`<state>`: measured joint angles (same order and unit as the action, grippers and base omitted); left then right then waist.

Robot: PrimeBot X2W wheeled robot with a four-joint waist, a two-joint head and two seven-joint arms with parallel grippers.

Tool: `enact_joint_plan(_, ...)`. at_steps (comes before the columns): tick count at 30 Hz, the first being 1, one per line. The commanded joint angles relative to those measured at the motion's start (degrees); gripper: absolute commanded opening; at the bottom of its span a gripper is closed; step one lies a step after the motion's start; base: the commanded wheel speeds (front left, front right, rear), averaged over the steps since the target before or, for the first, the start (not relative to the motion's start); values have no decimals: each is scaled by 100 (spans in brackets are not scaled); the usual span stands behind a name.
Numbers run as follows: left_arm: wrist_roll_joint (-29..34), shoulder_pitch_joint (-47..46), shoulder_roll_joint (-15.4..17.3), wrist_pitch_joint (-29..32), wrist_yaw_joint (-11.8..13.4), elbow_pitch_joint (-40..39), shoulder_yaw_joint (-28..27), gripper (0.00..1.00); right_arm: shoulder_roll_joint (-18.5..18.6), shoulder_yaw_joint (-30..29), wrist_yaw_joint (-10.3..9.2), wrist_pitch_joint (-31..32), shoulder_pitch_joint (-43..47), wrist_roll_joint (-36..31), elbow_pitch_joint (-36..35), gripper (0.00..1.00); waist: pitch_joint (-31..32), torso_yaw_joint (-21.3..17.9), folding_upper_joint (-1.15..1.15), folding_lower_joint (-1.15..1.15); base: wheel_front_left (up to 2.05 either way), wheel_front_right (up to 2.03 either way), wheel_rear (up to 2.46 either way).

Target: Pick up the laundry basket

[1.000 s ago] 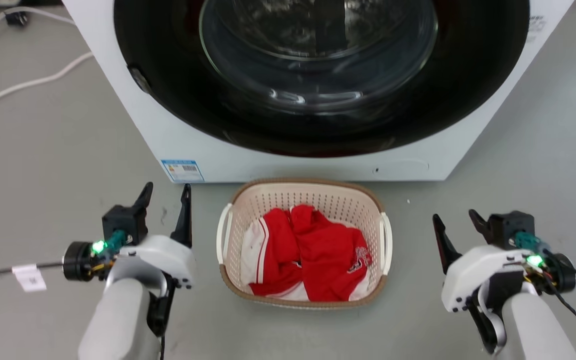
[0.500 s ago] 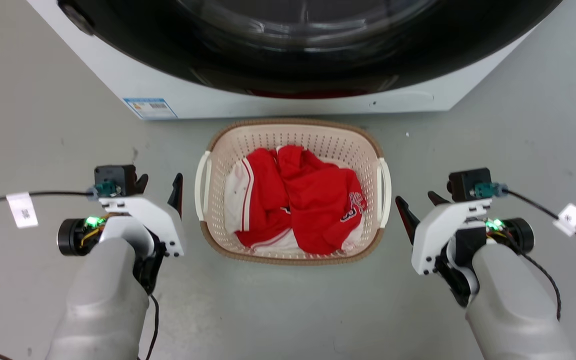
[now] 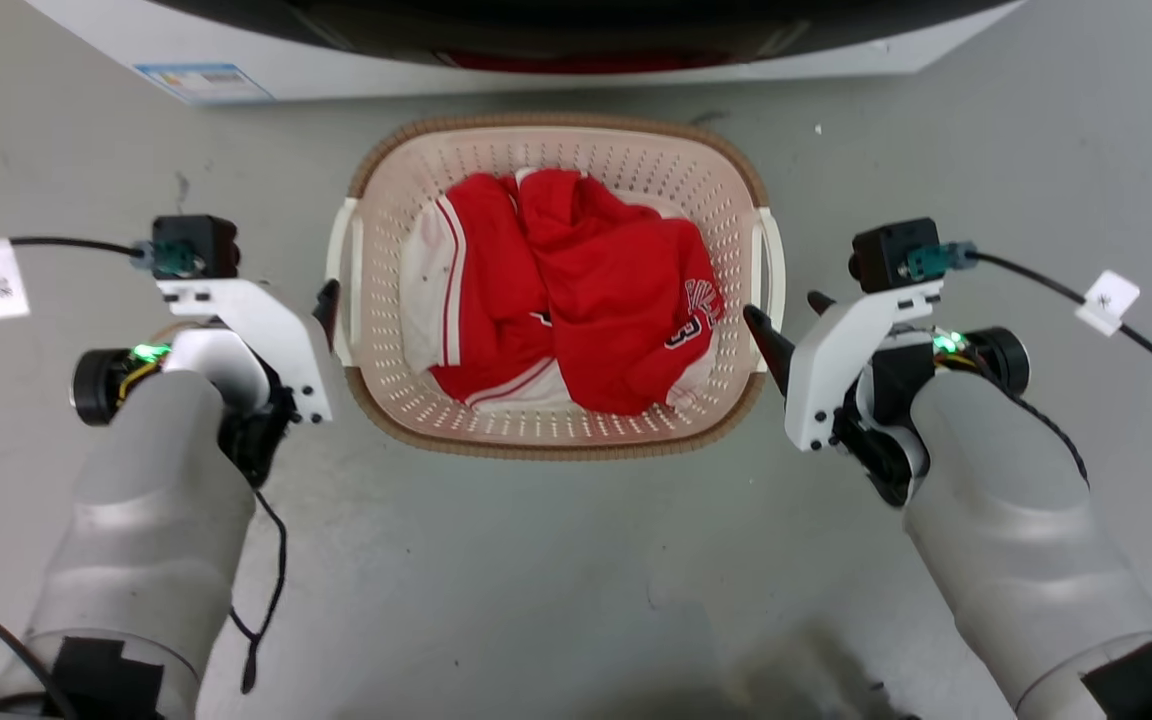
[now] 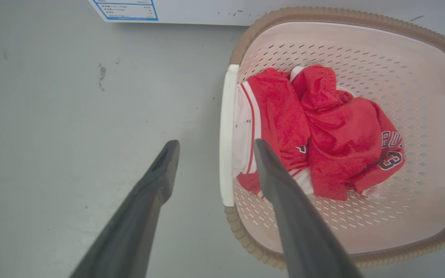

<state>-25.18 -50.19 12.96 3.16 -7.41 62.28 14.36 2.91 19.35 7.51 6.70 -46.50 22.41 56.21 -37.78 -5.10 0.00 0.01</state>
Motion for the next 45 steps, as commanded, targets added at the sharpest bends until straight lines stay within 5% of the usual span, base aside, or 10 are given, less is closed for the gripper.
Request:
enact_joint_plan(1,-97,-125,75,60,-7,31,64,100,-5,97,-4,-40,-173,130,74,100,-255,-96,0,-1,0,0,0)
enact_joint_plan(16,-633,-1053,462,253,-8,57,846,100,-5,1085,-3,-281,-1269,1243,724,100,-1145,-255,0,-1,0,0,0)
enact_joint_plan(28,-1046,-1475,398,455,-9,212,1428,100,-5,1782,-3,-383,-1621,1848,970,100,-1454,-286,0,-1,0,0,0)
enact_joint_plan(29,-1099,-1490,389,451,-9,225,1455,100,-5,1826,-3,-408,-1636,1896,988,74,-1467,-284,0,-1,0,0,0)
enact_joint_plan(31,-1197,-1498,357,509,-9,230,1531,33,-5,1905,-3,-414,-1655,2004,1005,8,-1492,-276,0,-1,0,0,0)
enact_joint_plan(32,-1249,-1511,366,524,-9,228,1566,0,-7,1955,-3,-416,-1666,2061,1001,0,-1503,-274,0,-1,0,0,0)
enact_joint_plan(45,-1734,-1414,358,608,-15,225,2105,0,-37,2514,31,-390,-1629,2624,1060,0,-1288,-279,0,-1,0,0,0)
